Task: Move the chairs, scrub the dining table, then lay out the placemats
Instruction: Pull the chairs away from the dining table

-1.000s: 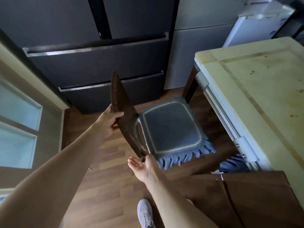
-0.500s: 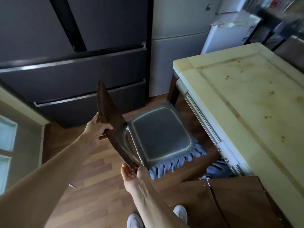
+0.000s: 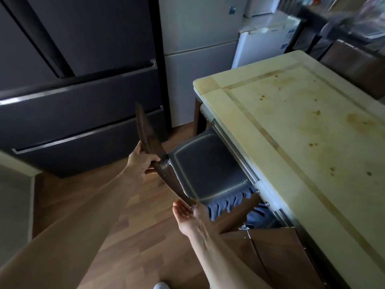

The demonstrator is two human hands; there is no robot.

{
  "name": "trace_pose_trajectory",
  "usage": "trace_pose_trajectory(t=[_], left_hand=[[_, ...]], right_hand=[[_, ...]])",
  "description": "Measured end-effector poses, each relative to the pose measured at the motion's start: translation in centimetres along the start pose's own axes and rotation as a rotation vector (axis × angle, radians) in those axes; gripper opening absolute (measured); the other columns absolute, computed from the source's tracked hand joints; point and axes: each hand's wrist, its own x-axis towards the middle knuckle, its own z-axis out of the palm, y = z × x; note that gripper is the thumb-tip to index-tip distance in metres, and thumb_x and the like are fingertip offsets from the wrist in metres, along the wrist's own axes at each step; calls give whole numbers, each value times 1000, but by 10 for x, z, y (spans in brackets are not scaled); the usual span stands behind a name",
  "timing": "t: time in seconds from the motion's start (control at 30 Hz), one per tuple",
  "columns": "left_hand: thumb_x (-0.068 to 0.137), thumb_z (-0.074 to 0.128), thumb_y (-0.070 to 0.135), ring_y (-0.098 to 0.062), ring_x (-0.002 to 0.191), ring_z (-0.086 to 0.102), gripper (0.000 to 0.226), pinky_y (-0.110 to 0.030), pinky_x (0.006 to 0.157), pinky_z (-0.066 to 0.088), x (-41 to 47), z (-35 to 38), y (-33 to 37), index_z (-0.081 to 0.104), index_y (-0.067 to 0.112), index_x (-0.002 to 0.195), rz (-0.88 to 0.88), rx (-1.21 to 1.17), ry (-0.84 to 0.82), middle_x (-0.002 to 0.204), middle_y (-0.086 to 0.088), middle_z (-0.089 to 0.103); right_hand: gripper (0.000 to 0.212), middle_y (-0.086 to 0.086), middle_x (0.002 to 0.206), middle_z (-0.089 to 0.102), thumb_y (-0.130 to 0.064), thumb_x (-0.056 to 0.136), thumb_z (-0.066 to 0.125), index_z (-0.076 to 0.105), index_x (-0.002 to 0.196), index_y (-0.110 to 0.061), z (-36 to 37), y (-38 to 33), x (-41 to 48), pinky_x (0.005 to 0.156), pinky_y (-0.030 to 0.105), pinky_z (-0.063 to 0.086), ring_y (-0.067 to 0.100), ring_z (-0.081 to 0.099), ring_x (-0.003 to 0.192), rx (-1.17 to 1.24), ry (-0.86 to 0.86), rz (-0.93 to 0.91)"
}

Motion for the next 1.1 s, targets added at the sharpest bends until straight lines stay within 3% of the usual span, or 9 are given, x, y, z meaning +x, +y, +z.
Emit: trace_pose_trajectory(t=[0.07,0.17,0.27,0.33,0.53,0.73,0.9,1.1], left_hand=[[76,60,-12,-18,60,70,51,-29,51,56,5,19,5,59,26,111,2,24,-18,90,-9,66],[75,60,-12,-16,56,68,52,-27,49,55,13,47,10,59,26,111,4,34,-20,89,-9,65],[74,59,-15,-12,46,64,55,-24,44,52,18,74,13,59,24,113,2,13,-18,81,-6,63],[74,59,-15,-12,46,65,55,-24,44,52,21,90,15,58,23,114,2,4,-25,80,-5,63],[75,60,-13,-16,49,66,58,-27,47,54,34,123,16,56,23,120,-15,4,-35,81,-7,64],[75,59,-13,-19,54,68,60,-29,49,56,46,150,18,55,24,122,-15,-10,-39,86,-9,65],[76,60,-13,-19,56,68,61,-29,49,56,55,167,23,55,25,123,-4,-21,-47,85,-8,65],[77,59,-12,-18,55,69,63,-27,48,55,65,184,29,52,25,127,-10,-19,-69,88,-8,65]], right_hand=[[23,18,79,62,-9,92,45,63,102,1,1,-20,0,44,37,55,28,60,70,-1,14,-6],[23,17,78,60,-12,93,48,61,85,5,2,-48,-1,48,31,55,27,58,70,-14,15,0],[25,18,83,59,-15,94,46,60,101,4,1,-73,-1,75,35,54,29,59,77,-10,21,-17],[26,18,83,59,-16,94,45,59,106,2,0,-88,2,85,37,50,29,58,77,-11,31,-24],[27,15,79,61,-16,94,48,61,82,4,-3,-127,6,49,29,55,25,59,70,-6,44,-9],[23,15,80,62,-15,93,50,62,84,4,-1,-155,8,69,32,54,25,60,71,17,40,-14],[22,14,78,63,-15,92,52,62,84,3,2,-171,12,53,28,55,24,61,70,19,35,-10],[22,14,78,62,-15,91,51,62,83,3,7,-188,15,57,28,55,24,61,69,26,29,-23]])
